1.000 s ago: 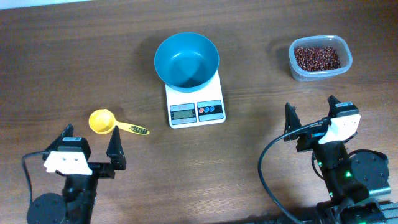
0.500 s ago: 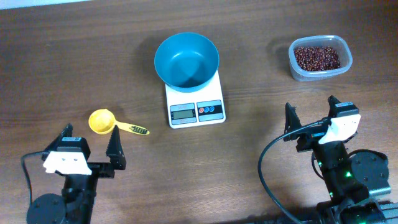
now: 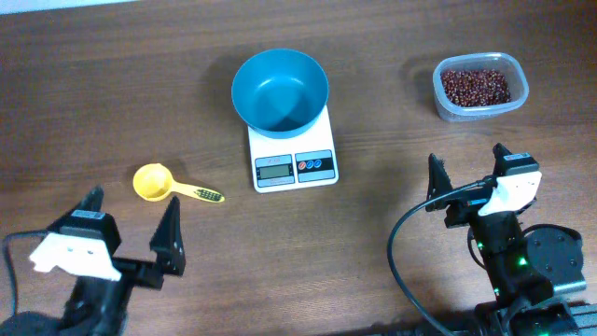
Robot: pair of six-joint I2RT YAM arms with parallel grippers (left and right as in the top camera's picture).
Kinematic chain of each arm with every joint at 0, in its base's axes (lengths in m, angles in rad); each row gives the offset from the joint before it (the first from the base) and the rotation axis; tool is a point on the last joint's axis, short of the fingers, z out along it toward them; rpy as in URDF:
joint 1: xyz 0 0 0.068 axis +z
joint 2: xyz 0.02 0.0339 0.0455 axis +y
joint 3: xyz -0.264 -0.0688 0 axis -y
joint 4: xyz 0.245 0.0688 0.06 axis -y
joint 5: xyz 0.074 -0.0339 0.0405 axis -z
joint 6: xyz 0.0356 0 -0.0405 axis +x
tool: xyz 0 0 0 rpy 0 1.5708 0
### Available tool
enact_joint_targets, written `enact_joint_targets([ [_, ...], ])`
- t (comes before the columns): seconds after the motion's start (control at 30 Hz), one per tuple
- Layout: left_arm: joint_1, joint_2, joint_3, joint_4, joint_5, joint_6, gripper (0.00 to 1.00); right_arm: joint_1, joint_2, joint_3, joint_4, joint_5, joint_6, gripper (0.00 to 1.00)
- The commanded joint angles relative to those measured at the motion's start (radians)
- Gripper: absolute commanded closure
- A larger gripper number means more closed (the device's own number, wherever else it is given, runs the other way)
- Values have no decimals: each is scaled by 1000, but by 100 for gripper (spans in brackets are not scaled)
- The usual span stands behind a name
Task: Scoop item into bowl and weigh 50g on scale
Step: 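Move the left gripper toward the yellow scoop's cup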
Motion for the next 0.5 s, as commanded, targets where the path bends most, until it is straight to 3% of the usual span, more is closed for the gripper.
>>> enact_joint_targets([
  [0.0, -2, 65, 159, -111, 16, -10, 2, 7, -3, -5, -6, 20, -5, 1],
  [0.27, -2, 340, 462, -332, 119, -10, 2, 7, -3, -5, -6, 20, -5, 1],
  [0.47, -2, 394, 497, -384, 280, -10, 2, 7, -3, -5, -6, 20, -5, 1],
])
